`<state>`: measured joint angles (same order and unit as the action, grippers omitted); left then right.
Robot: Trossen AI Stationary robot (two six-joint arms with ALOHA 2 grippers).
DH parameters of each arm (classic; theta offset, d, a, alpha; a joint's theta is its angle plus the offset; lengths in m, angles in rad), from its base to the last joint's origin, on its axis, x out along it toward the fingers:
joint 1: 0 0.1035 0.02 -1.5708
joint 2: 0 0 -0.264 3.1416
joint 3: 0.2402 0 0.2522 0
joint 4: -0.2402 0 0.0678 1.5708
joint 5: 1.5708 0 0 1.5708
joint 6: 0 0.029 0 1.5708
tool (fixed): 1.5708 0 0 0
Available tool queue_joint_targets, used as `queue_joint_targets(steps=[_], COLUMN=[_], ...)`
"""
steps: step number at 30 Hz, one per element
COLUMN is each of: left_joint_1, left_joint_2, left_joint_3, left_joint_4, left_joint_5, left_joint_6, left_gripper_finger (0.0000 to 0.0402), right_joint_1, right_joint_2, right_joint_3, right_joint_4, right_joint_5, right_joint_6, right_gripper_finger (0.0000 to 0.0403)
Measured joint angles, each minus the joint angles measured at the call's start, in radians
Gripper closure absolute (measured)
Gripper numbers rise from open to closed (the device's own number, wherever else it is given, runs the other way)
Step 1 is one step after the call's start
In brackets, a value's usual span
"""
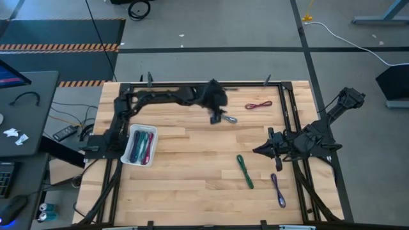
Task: Pick and place USB-C Cables
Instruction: Put the gray charger cable into the white bin
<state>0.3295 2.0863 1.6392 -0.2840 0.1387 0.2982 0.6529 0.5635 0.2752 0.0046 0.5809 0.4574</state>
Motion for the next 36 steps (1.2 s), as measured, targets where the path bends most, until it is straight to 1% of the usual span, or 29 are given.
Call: queue_joint_targets(steps=[3,5,7,10,14,17,20,23,25,27,29,33,34,36], left_joint_1=[-0.041,-0.060,-0.070,-0.073,-0.060,-0.058,-0.060,-0.059,-0.059,-0.064,-0.069,-0.090,-0.099,-0.118], left_joint_2=[0.051,0.091,0.132,0.174,0.214,0.253,0.281,0.296,0.297,0.295,0.288,0.283,0.282,0.278], left_joint_3=[0.011,0.011,0.011,0.010,0.011,0.011,0.015,0.017,0.017,0.017,0.014,0.045,0.060,0.092], left_joint_4=[0.098,0.176,0.215,0.230,0.222,0.223,0.239,0.243,0.235,0.233,0.223,0.157,0.133,0.083], left_joint_5=[-0.018,-0.043,-0.085,-0.145,-0.139,-0.136,-0.137,-0.102,-0.072,-0.049,-0.016,0.014,0.015,0.012], left_joint_6=[-0.013,-0.037,-0.048,-0.078,-0.146,-0.111,-0.085,-0.087,-0.083,-0.079,-0.077,-0.069,-0.068,-0.085], left_gripper_finger=[0.0235,0.0229,0.0220,0.0202,0.0174,0.0162,0.0163,0.0180,0.0200,0.0230,0.0269,0.0363,0.0375,0.0376], right_joint_1=[0.003,0.014,0.029,0.052,0.071,0.075,0.075,0.075,0.075,0.075,0.075,0.075,0.075,0.075], right_joint_2=[-0.002,-0.006,-0.007,-0.010,-0.010,-0.010,-0.010,-0.010,-0.010,-0.010,-0.010,-0.010,-0.010,-0.010], right_joint_3=[0.000,0.000,0.000,0.000,0.000,0.000,0.000,0.000,0.000,0.000,0.000,0.000,0.000,0.000], right_joint_4=[0.033,0.049,0.057,0.060,0.066,0.071,0.071,0.070,0.070,0.070,0.070,0.070,0.070,0.074], right_joint_5=[0.003,0.003,0.004,0.005,0.006,0.006,0.006,0.006,0.005,0.005,0.005,0.006,0.005,0.006], right_joint_6=[-0.034,-0.052,-0.066,-0.073,-0.095,-0.106,-0.110,-0.110,-0.110,-0.110,-0.110,-0.110,-0.111,-0.118], right_gripper_finger=[0.0400,0.0400,0.0400,0.0400,0.0400,0.0400,0.0400,0.0399,0.0399,0.0399,0.0399,0.0399,0.0399,0.0399])
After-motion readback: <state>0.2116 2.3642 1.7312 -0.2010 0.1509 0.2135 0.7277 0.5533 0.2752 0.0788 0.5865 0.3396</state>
